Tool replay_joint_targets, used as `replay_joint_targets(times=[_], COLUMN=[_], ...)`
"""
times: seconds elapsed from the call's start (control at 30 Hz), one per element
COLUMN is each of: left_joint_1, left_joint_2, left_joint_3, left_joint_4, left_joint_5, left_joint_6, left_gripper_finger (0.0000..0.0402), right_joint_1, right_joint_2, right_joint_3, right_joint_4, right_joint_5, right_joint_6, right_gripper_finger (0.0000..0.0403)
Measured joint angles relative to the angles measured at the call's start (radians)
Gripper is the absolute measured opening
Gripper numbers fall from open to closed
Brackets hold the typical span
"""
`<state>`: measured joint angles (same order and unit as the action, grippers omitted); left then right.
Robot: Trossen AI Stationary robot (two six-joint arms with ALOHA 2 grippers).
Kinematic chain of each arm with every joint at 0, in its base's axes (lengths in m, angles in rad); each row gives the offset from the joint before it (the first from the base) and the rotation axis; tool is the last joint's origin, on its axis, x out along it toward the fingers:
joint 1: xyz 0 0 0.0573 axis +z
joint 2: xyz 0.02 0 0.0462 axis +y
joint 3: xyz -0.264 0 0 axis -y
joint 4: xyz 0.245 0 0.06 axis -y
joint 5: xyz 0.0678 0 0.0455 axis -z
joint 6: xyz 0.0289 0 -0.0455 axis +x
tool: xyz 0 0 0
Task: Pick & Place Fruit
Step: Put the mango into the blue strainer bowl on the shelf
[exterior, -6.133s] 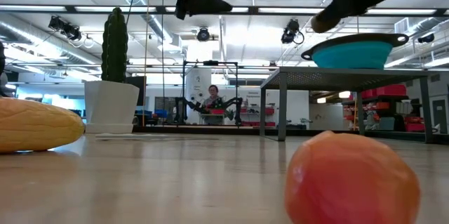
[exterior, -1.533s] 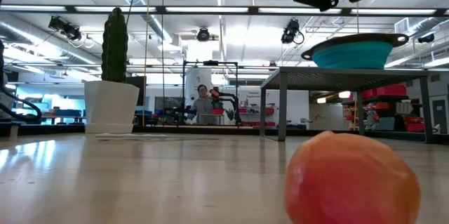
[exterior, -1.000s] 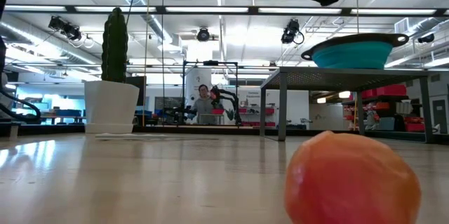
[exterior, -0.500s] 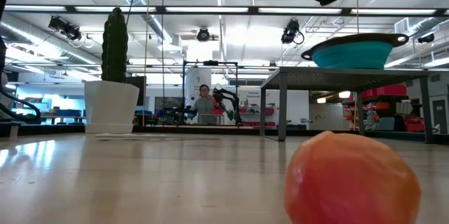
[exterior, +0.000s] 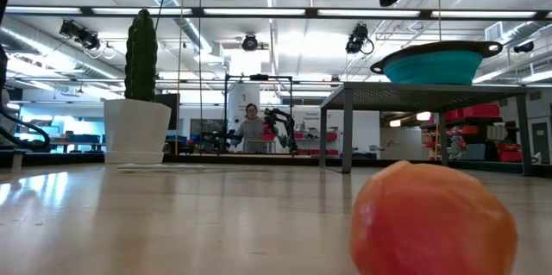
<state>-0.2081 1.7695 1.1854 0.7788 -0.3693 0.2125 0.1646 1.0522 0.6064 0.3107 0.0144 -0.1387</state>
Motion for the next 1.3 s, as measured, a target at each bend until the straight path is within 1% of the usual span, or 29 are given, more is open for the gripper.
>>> replay_joint_targets(times=[0.17,0.37,0.43,0.53,0.73,0.83,1.03,1.23,1.3], left_joint_1=[0.000,0.000,0.000,0.000,0.000,0.000,0.000,-0.021,-0.036], left_joint_2=[0.000,0.000,0.000,0.000,0.000,0.000,-0.001,-0.009,-0.021], left_joint_3=[0.000,0.000,0.000,0.000,0.000,0.000,0.000,0.000,0.000], left_joint_4=[-0.002,-0.011,-0.011,-0.010,-0.011,-0.012,-0.032,-0.041,-0.041], left_joint_5=[-0.001,-0.002,-0.002,-0.002,-0.002,0.000,0.016,-0.055,-0.097], left_joint_6=[0.001,0.005,0.007,0.005,0.004,0.004,-0.033,-0.057,-0.054], left_gripper_finger=[0.0233,0.0236,0.0235,0.0235,0.0241,0.0240,0.0250,0.0273,0.0282], right_joint_1=[0.000,0.000,0.000,0.000,0.001,0.001,0.000,0.000,0.001], right_joint_2=[0.050,0.041,0.041,0.041,0.042,0.042,0.042,0.042,0.042], right_joint_3=[0.000,0.000,0.000,0.000,0.000,0.000,0.000,0.000,0.000], right_joint_4=[0.097,0.110,0.104,0.100,0.096,0.095,0.085,0.052,0.036], right_joint_5=[0.010,0.010,0.010,0.010,0.010,0.010,0.011,0.011,0.041], right_joint_6=[-0.018,-0.019,-0.019,-0.010,-0.007,-0.004,-0.001,-0.011,-0.011], right_gripper_finger=[0.0332,0.0331,0.0325,0.0299,0.0228,0.0209,0.0212,0.0213,0.0213])
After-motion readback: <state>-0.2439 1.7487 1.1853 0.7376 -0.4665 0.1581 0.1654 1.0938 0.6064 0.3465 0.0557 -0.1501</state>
